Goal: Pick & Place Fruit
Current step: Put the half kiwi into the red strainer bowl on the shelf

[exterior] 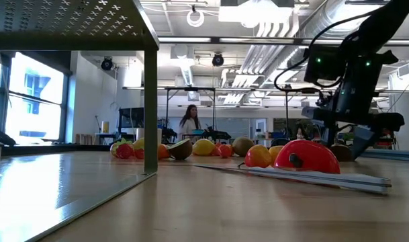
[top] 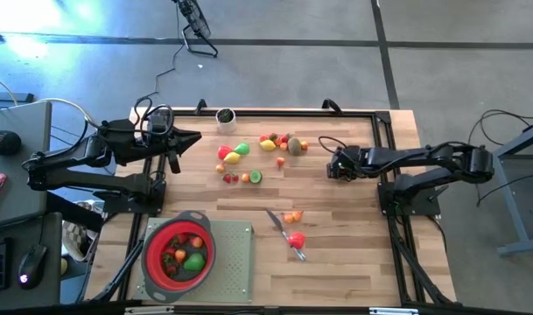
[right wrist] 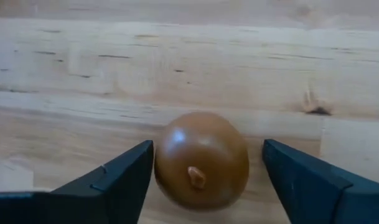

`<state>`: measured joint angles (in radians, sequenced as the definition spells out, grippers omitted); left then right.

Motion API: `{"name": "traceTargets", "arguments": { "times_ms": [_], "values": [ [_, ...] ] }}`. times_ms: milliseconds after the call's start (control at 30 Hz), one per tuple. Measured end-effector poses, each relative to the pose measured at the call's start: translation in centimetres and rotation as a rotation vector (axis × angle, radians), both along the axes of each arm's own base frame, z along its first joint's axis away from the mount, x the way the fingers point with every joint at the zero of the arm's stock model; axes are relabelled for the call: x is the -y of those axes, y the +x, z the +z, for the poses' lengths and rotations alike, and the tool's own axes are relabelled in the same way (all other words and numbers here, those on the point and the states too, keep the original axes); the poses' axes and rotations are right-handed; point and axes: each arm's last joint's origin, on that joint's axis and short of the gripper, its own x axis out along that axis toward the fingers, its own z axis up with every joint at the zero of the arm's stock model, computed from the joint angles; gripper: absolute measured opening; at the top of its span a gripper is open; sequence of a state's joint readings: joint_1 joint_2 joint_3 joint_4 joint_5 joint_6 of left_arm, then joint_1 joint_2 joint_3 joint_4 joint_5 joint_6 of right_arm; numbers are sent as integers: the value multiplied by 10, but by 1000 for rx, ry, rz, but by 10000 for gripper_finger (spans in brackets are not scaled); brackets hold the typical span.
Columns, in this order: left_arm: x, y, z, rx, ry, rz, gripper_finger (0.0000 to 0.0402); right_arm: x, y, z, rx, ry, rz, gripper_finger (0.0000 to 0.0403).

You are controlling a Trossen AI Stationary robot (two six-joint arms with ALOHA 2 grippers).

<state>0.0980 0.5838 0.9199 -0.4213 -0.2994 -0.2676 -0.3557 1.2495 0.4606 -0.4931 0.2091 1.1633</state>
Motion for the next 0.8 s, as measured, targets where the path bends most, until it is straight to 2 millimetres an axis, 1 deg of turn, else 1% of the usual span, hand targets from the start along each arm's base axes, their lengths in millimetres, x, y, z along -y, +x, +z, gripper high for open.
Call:
{"name": "traceTargets", "arguments": {
  "times_ms": [200, 367, 600, 800],
  "values": [
    [0, 0, 0, 0, 0, 0, 32, 0, 0, 0, 3, 2, -19, 249],
    [0, 0, 0, 0, 0, 0, 32, 0, 0, 0, 10, 7, -41, 226],
    [0, 0, 0, 0, 0, 0, 32, 0, 0, 0, 15, 8, -44, 222],
    [0, 0, 0, 1, -3, 0, 32, -1, 1, 4, 60, 14, -28, 216]
  ]
}}
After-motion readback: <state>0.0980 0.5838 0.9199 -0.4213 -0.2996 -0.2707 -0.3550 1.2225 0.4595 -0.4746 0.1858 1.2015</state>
